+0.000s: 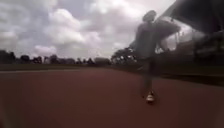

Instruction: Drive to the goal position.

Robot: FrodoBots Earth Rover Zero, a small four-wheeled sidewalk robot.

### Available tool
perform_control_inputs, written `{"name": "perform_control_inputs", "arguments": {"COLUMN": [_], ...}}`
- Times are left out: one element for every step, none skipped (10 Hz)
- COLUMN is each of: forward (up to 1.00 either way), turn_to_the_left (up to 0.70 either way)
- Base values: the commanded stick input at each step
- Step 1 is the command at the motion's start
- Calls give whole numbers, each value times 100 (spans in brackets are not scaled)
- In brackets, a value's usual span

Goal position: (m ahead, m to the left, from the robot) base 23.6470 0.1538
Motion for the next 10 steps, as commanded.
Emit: {"name": "perform_control_inputs", "arguments": {"forward": [70,70,70,70,70,70,70,70,70,70], "turn_to_the_left": [0,0,0,0,0,0,0,0,0,0]}}
